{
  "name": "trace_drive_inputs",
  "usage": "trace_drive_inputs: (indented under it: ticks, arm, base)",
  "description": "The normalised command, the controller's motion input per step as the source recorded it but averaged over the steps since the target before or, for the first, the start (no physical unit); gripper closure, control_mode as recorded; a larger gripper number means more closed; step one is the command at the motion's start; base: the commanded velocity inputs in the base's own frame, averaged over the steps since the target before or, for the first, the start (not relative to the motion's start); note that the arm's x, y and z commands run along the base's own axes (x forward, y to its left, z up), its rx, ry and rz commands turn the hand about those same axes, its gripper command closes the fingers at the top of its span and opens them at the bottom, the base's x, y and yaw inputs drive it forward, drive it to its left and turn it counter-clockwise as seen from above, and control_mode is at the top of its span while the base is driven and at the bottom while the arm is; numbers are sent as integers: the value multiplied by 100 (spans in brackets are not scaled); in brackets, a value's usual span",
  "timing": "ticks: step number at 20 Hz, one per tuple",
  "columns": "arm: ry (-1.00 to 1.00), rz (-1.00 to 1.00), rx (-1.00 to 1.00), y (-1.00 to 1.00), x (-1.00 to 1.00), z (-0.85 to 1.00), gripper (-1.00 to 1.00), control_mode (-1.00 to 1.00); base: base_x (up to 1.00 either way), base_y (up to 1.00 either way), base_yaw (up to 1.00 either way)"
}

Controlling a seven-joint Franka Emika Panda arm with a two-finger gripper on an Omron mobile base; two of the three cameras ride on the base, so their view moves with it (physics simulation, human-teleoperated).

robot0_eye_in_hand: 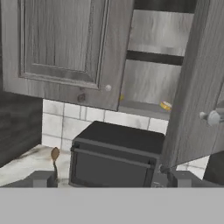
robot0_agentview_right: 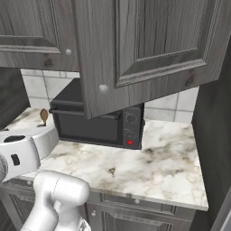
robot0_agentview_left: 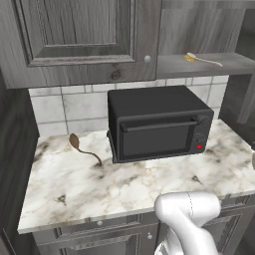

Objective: Pick the sponge and dish brush from the cabinet and place them on the counter.

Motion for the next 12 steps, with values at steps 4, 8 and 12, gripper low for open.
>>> trace_drive_inputs:
  ticks: [4, 8, 12]
  arm:
    - [0, -16, -22, 18, 0, 0, -100, -100]
    - [3, -15, -22, 26, 14, 0, -100, -100]
    - [5, -15, -23, 18, 29, 4, -100, -100]
  base:
    - [0, 0, 0]
    - [0, 0, 0]
    - [0, 0, 0]
